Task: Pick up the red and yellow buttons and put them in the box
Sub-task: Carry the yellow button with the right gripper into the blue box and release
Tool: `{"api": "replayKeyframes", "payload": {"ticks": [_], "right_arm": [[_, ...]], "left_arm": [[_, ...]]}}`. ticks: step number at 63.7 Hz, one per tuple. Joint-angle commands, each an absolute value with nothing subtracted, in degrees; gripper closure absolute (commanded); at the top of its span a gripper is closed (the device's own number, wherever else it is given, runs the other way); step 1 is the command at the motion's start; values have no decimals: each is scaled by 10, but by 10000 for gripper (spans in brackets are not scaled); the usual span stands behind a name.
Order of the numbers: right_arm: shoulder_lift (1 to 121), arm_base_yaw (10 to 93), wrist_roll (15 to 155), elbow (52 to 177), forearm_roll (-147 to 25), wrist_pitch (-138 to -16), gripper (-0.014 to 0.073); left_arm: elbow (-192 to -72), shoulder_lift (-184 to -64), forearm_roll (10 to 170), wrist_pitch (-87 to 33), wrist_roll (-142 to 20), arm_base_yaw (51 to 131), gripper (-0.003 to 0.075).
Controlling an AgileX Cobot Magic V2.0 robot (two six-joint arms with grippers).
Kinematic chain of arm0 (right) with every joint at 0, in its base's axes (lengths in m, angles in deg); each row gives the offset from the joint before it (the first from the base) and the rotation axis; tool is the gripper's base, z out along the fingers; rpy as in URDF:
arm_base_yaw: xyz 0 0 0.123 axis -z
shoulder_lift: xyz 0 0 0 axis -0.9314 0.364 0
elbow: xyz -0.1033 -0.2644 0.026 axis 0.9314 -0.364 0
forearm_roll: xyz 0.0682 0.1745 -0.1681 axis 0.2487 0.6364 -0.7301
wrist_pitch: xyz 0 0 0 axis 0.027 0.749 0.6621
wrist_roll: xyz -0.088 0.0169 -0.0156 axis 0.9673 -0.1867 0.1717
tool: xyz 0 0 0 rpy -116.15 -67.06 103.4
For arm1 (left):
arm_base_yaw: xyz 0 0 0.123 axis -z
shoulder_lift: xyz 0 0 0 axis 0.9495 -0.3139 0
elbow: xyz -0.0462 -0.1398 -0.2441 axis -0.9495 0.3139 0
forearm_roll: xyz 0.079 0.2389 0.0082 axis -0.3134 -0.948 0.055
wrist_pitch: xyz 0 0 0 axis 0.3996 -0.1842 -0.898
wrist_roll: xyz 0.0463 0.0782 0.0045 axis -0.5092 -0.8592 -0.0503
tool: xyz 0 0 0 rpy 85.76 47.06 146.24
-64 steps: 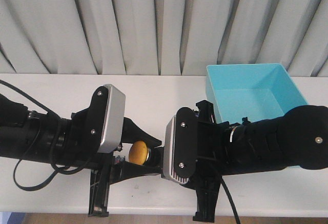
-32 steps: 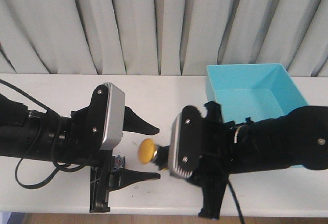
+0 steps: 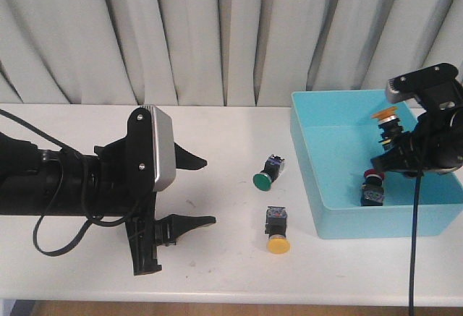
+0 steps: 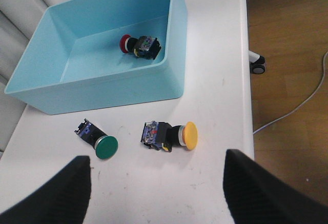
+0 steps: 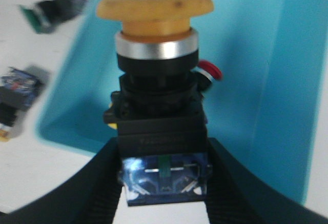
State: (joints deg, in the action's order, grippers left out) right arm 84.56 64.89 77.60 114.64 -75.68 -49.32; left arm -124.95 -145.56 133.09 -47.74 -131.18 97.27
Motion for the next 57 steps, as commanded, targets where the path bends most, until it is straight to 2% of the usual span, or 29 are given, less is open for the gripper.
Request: {"api": "replayKeyframes", "payload": {"ticks": [1, 29, 57], "right_arm": [[882, 672, 746, 1207, -757, -464, 349], [1161, 672, 695, 1460, -726, -356, 349], [1280, 672, 706, 1577, -724, -374, 348]], "left_arm": [[-1264, -1440, 1358, -475, -1306, 974, 188], [-1264, -1440, 1359, -475, -1306, 974, 188], [-1264, -1440, 1358, -475, -1306, 974, 189]]}}
